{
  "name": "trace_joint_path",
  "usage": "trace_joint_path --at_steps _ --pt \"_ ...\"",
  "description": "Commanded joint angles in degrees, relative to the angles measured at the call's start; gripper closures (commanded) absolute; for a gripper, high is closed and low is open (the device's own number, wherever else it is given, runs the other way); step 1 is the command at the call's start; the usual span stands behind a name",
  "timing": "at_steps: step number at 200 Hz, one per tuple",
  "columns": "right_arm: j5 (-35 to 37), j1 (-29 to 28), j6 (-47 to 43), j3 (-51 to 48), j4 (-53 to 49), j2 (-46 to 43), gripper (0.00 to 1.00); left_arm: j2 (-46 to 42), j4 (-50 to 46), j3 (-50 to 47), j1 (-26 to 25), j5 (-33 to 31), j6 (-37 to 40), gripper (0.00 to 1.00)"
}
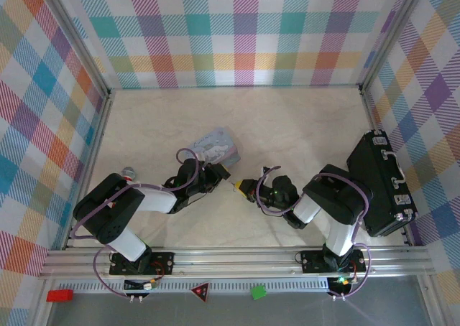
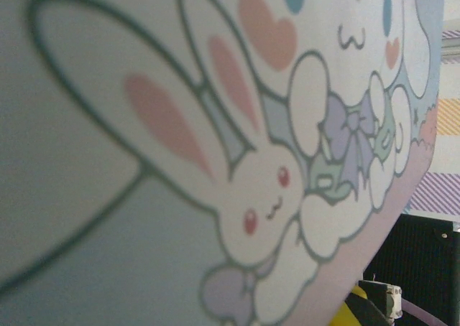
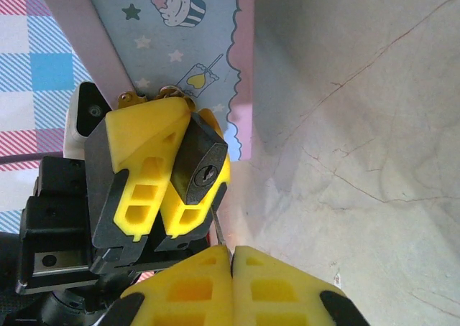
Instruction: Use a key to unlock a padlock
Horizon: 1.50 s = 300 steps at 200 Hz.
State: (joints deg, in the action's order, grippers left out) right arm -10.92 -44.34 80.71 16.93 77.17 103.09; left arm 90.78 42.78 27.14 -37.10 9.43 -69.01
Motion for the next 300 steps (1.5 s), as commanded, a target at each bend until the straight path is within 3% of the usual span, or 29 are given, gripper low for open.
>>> trace_joint_path --at_steps 1,300 --pt "0.87 -0.42 1.2 0.75 3.43 0.14 1.0 1.08 4.46 -0.77 -0.69 2.59 -3.95 0.93" --pt "2.81 1.25 0.69 -0.92 3.43 -3.23 1.0 0.03 7.36 -1.62 -0.78 3.94 -6.8 0.93"
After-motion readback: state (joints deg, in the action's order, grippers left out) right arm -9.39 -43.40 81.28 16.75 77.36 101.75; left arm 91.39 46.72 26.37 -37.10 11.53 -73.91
